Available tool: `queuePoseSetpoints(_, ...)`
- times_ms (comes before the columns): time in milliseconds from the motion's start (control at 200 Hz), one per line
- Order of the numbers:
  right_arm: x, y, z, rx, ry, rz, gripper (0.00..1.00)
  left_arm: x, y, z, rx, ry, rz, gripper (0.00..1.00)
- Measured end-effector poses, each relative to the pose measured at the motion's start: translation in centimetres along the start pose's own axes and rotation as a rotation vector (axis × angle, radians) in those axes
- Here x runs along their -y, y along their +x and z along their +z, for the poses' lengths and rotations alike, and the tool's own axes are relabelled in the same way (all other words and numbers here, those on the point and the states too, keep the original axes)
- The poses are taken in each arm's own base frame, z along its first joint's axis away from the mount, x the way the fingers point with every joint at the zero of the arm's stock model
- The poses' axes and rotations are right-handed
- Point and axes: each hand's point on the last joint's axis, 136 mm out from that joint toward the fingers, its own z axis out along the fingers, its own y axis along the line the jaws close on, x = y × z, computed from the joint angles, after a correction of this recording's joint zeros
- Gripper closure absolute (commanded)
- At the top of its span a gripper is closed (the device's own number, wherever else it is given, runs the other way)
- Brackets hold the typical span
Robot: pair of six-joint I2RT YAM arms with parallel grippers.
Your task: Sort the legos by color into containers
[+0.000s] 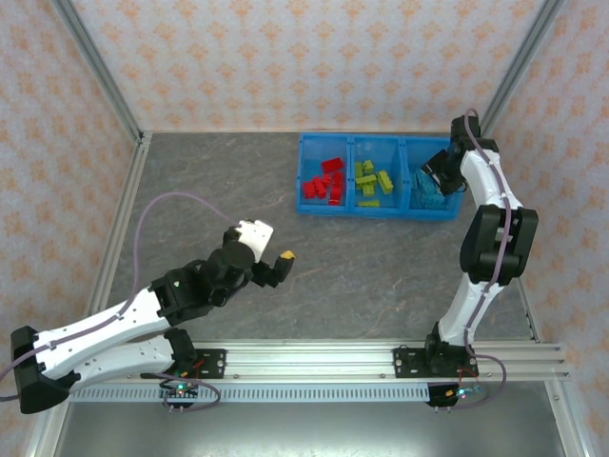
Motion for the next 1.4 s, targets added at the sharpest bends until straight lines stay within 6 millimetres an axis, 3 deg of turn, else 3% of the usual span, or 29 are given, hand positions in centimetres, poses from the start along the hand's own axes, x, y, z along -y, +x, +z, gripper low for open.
queuePoseSetpoints(115,0.7,0.5,-2.0,0.030,-0.001,-0.023,0.38,-1.9,0.9,0.0,0.006,-0.078,-0.003,0.00)
queuePoseSetpoints(300,4.1,3.9,-7.6,0.119,-0.027,-0.091,0.33,-5.6,1.7,0.7,-0.009,-0.207,-0.001,0.00)
queuePoseSetpoints(415,6.7,5.9,-10.8,0.281,-0.094,-0.165,0.25,-8.5,2.0,1.1,-0.006,-0.304,0.005,0.00)
queuePoseSetpoints(515,9.7,7.2,-11.5,0.461,-0.127,-0.216,0.19,-11.4,2.7,1.5,-0.018,-0.400,0.010,0.00)
queuePoseSetpoints(601,12.1,7.8,-9.9,0.577,-0.116,-0.239,0.16,-13.6,3.5,2.0,-0.029,-0.469,0.005,0.00)
queuePoseSetpoints(711,14.3,8.3,-6.3,0.613,-0.066,-0.262,0.12,-16.0,5.1,2.6,-0.038,-0.529,-0.013,0.00)
queuePoseSetpoints(891,15.1,8.0,-2.7,0.668,-0.060,-0.291,0.07,-18.9,7.7,3.8,-0.041,-0.574,-0.082,0.00)
queuePoseSetpoints(1086,13.1,7.8,0.2,0.667,-0.083,-0.365,0.06,-19.8,10.1,7.5,-0.101,-0.526,-0.089,0.00)
queuePoseSetpoints(1256,10.2,6.3,0.4,0.741,-0.127,-0.434,0.02,-21.2,12.9,10.5,-0.162,-0.509,-0.125,0.00)
queuePoseSetpoints(1326,9.4,5.9,1.6,0.768,-0.140,-0.464,0.01,-21.7,13.1,11.6,-0.164,-0.494,-0.138,0.00)
queuePoseSetpoints(1401,9.2,6.8,3.6,0.697,-0.117,-0.528,0.01,-22.6,12.7,12.5,-0.138,-0.476,-0.172,0.00)
